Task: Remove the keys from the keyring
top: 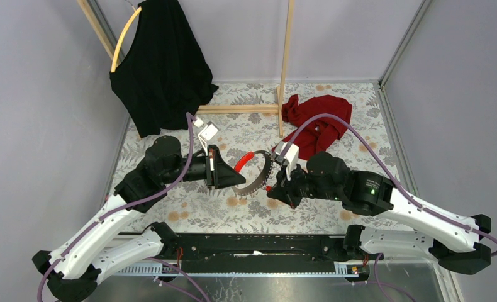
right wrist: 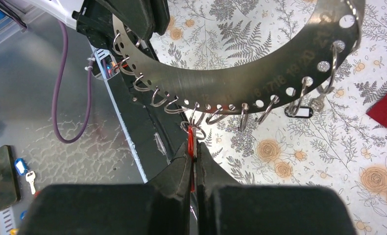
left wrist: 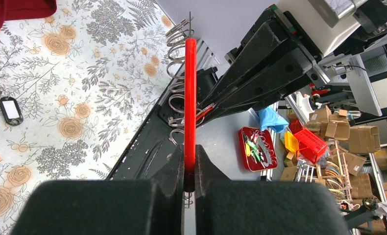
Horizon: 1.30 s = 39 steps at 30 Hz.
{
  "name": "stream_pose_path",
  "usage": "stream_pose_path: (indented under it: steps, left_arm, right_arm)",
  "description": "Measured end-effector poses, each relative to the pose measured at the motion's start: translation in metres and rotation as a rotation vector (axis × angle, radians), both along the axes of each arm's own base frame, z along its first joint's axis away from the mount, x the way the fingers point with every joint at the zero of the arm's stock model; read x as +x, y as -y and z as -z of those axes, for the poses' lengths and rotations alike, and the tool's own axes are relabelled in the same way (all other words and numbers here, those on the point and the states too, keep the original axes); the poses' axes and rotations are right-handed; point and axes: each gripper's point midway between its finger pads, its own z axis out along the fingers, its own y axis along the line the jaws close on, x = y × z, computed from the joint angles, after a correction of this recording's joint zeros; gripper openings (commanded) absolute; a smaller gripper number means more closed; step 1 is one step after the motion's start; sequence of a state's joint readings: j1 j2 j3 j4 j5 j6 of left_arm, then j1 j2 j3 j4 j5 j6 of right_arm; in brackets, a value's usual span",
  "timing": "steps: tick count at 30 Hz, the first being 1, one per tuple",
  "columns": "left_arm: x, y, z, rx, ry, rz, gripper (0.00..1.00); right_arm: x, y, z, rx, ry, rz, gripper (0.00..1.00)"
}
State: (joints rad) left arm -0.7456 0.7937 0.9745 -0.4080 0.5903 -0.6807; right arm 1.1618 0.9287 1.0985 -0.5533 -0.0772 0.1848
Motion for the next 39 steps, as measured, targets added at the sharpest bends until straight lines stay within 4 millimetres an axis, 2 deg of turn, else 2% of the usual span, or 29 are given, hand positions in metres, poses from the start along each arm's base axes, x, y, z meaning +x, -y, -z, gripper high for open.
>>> stream_pose_path:
  steps: [39]
  left_arm:
    - [-0.005, 0.012, 0.015, 0.043, -0.055, 0.046, 0.00]
  right_arm:
    - [0.006, 0.001, 0.007, -0.149, 0.080, 0.026, 0.00]
